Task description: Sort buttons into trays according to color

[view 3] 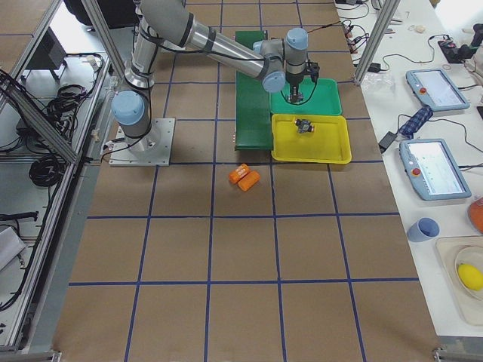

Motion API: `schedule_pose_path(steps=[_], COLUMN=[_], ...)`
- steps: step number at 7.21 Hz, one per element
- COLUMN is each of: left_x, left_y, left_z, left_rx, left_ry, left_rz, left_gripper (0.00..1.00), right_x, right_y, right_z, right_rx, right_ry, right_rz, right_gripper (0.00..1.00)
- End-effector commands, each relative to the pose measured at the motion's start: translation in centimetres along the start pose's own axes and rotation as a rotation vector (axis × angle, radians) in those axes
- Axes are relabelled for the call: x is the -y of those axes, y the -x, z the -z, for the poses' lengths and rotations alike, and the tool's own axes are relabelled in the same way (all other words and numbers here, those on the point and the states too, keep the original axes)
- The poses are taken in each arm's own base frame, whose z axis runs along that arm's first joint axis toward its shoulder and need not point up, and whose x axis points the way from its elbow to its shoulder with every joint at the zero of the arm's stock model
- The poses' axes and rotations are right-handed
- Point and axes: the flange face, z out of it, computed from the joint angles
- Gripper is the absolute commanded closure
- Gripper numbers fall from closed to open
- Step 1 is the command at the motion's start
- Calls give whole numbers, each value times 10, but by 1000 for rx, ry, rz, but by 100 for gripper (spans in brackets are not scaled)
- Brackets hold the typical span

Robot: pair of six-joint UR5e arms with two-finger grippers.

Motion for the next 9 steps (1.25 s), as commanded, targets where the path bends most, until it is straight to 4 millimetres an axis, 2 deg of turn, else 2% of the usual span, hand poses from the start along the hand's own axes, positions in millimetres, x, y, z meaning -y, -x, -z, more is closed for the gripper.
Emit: schedule_pose_path(steps=[1, 2, 3, 4, 5, 6, 8, 9], left_x=[0, -2, -1, 0, -1, -1, 1, -2], left_y=[-1, 0, 0, -1, -1, -1, -1, -2], left_z=[0, 2, 0, 0, 1, 0, -1, 0], left_rx=[-1, -1, -3, -7, -6, -4, -5, -8], left_ry=[-2, -6, -2, -2, -4, -2, 0, -1], left_rz=[-1, 0, 0, 0, 0, 0, 0, 0], left_gripper=[0, 0, 0, 0, 0, 0, 0, 0], right_x=[7, 1, -18, -47, -87, -110, -109, -108], right_y=[-5, -5, -4, -10, -16, -28, -38, -39], right_z=[0, 24, 59, 89, 102, 90, 75, 68], right_rx=[1, -1, -9, -20, -21, -9, -5, -2], right_ry=[12, 19, 72, 115, 140, 158, 168, 186], right_rz=[0, -2, -5, 39, 82, 66, 69, 130], right_gripper=[0, 0, 0, 0, 0, 0, 0, 0])
